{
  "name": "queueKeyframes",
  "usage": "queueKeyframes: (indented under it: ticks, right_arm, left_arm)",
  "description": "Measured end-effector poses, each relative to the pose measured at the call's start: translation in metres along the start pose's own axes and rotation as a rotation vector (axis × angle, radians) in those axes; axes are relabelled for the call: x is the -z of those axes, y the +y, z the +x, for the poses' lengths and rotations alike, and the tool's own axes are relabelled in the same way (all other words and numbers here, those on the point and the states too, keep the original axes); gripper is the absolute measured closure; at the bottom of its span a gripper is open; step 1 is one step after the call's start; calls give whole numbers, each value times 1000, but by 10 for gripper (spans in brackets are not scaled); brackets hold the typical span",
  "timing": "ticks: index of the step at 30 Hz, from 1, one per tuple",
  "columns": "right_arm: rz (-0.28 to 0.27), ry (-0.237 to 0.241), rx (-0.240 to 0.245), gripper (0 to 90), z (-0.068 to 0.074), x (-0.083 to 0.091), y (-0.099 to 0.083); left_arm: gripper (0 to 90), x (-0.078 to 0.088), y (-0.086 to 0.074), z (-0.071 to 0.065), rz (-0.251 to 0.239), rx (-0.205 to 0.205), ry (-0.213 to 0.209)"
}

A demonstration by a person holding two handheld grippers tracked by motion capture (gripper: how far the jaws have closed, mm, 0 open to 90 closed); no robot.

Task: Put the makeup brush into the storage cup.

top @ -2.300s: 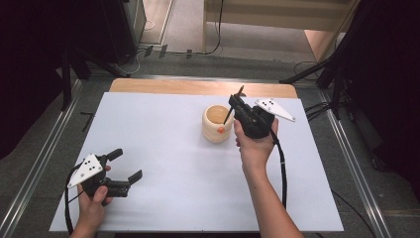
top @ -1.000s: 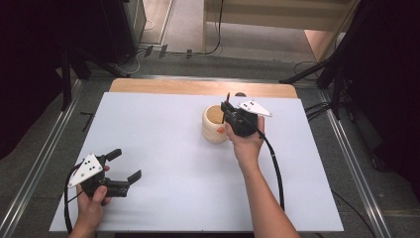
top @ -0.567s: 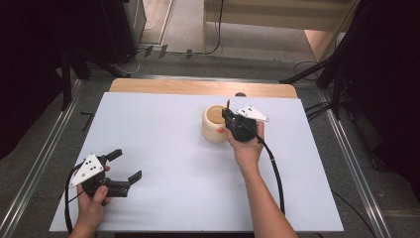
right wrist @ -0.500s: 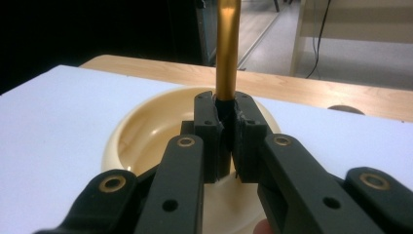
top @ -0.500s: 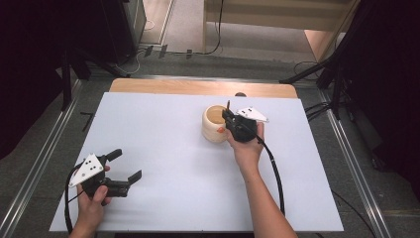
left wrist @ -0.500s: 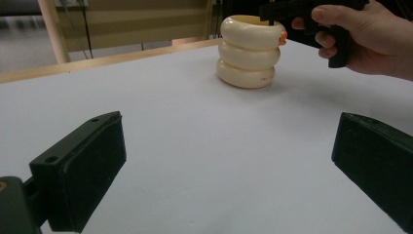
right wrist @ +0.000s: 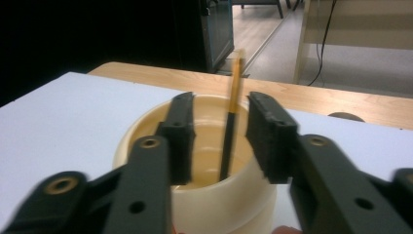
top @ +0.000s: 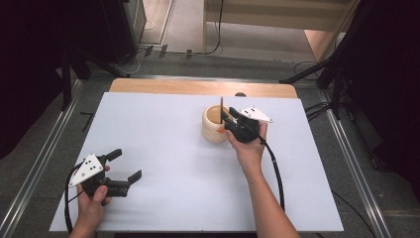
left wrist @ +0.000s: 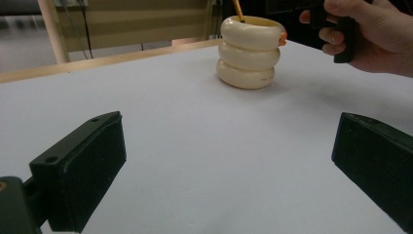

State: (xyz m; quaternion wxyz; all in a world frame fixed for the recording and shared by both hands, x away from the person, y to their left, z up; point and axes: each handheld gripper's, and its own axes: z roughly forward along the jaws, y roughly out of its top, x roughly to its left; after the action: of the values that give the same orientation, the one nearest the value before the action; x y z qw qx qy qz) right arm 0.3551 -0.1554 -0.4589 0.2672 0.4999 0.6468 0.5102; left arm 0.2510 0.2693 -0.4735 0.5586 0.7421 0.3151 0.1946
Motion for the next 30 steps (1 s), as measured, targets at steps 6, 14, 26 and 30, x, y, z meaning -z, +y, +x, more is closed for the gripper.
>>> queueKeyframes:
  ticks: [6,14,26,30]
  right_arm:
    - [15,5,20,377,-3,14,3]
    - [16,30,42,0,-12,38,-6]
    - [-14,38,45,0,-28,74,-25]
    - [-15,36,33,0,-35,84,-34]
  left_arm:
    - [0,0,0,0,-2,0,0]
    - [0,0,1,-1,-7,1,-2]
    - [0,0,0,-2,-6,3,1]
    - [0,0,0,-2,-7,2,0]
